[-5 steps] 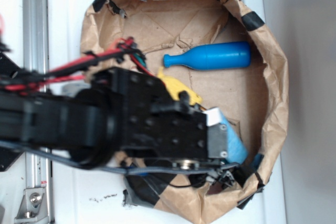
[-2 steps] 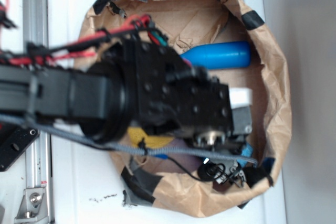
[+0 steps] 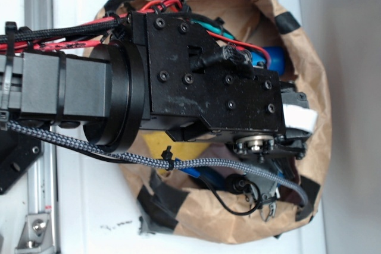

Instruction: Grab the plastic pickle.

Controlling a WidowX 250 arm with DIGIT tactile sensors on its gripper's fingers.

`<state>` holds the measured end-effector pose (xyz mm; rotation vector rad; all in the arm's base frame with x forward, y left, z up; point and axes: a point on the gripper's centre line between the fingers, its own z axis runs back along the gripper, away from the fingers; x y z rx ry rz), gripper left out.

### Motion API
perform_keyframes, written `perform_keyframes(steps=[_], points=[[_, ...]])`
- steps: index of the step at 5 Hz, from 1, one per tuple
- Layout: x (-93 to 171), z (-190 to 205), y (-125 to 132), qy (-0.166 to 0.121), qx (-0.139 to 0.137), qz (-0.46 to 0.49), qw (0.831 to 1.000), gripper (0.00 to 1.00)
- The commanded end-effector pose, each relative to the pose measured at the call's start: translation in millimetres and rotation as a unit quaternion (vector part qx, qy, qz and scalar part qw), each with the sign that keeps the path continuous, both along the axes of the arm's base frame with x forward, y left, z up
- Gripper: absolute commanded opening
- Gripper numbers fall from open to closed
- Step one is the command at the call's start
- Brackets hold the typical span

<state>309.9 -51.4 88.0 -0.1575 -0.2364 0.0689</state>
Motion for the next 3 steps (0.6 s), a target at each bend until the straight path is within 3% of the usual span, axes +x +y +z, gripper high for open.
perform_keyframes(steps=[1, 2, 3], points=[[-2, 5, 6, -0.046, -0.010, -0.250, 0.967, 1.00], [-11, 4, 38, -0.036, -0.013, -0.249, 0.968, 1.00], [-18, 4, 52, -0.036, -0.018, -0.245, 0.969, 1.00]])
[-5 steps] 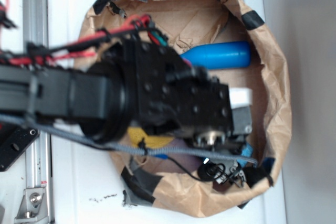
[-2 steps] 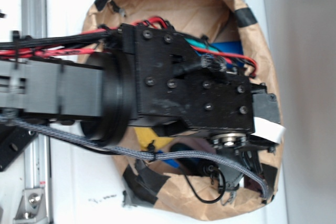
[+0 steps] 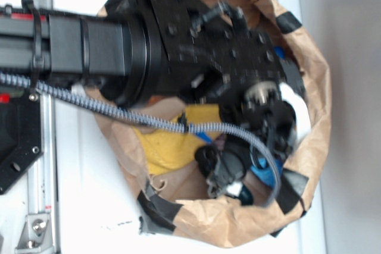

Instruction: Grab the plastic pickle.

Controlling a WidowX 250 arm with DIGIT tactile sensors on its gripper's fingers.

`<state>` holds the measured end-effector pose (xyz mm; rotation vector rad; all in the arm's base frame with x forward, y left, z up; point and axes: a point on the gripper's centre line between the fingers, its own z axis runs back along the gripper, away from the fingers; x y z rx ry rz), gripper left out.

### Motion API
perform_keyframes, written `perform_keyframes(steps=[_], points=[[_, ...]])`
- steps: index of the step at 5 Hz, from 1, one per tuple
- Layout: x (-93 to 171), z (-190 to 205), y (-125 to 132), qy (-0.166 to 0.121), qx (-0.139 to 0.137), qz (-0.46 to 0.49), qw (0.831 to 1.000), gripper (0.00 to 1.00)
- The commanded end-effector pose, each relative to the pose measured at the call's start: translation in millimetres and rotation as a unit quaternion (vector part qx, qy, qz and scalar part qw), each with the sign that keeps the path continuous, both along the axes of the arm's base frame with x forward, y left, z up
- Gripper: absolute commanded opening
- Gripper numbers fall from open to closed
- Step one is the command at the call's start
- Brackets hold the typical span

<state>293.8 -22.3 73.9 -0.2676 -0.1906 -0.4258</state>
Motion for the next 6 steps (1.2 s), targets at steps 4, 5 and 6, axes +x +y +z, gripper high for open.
perform_keyframes(steps=[4, 5, 6], points=[[-17, -36, -48, 0.086, 0.051, -0.071, 0.992, 1.00], [-14, -39, -52, 0.095, 0.041, -0.080, 0.991, 1.00], [-3, -41, -56, 0.076, 0.057, -0.079, 0.992, 0.87]])
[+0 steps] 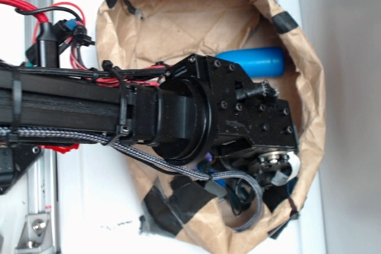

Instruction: Grab the plastic pickle.

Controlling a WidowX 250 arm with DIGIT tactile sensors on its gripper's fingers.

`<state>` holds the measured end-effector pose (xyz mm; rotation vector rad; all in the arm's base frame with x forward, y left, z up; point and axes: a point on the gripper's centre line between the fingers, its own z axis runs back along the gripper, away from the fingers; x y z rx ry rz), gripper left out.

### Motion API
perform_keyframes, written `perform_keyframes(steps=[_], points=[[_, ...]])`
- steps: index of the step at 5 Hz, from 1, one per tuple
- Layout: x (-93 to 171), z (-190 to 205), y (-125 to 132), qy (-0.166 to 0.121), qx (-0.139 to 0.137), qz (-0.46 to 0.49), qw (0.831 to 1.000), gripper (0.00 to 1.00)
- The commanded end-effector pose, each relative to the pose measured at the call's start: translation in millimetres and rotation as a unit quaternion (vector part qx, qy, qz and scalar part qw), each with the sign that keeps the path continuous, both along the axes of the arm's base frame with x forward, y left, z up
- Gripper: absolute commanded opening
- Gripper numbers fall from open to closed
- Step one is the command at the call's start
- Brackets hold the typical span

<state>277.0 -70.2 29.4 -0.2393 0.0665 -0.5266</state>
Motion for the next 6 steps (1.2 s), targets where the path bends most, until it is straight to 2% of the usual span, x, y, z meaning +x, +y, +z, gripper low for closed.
perform_keyframes(steps=[1, 3, 4, 5, 6], points=[[19, 2, -8, -0.050, 0.037, -0.008, 0.998, 0.00], [11, 4, -6, -0.072, 0.072, 0.026, 0.994, 0.00], [-4, 29, 14, -0.097, 0.078, 0.108, 0.986, 0.00], [-11, 79, 52, -0.096, 0.080, 0.209, 0.970, 0.00], [-8, 117, 73, -0.130, 0.114, 0.262, 0.950, 0.00]])
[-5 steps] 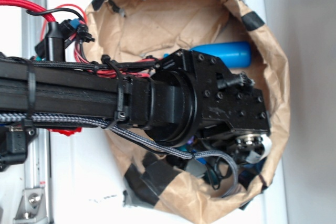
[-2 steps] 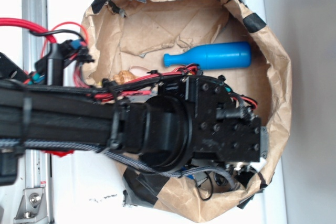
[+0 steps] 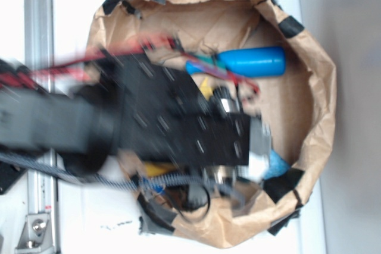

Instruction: Grab the plastic pickle.

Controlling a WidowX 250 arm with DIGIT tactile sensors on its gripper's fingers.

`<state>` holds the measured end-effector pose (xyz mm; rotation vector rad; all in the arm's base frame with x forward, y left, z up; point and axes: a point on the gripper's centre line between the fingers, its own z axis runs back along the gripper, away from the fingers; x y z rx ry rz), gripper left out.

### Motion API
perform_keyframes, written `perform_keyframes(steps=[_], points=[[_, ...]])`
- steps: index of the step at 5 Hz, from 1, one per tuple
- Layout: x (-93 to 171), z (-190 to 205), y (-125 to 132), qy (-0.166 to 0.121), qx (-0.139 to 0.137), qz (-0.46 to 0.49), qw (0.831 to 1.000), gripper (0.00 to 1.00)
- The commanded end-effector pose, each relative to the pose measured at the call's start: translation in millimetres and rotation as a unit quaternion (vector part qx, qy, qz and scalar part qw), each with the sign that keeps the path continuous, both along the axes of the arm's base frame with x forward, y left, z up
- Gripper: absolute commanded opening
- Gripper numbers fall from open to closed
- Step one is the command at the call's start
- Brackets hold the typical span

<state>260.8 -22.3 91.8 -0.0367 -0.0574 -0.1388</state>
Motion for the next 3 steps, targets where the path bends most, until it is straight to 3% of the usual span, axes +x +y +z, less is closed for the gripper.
perform_keyframes(steps=[1, 2, 3], points=[[2, 74, 29, -0.101, 0.038, 0.089, 0.990, 0.00], [6, 79, 26, -0.109, 0.021, 0.127, 0.986, 0.00], [1, 65, 19, -0.088, 0.050, 0.109, 0.989, 0.00]])
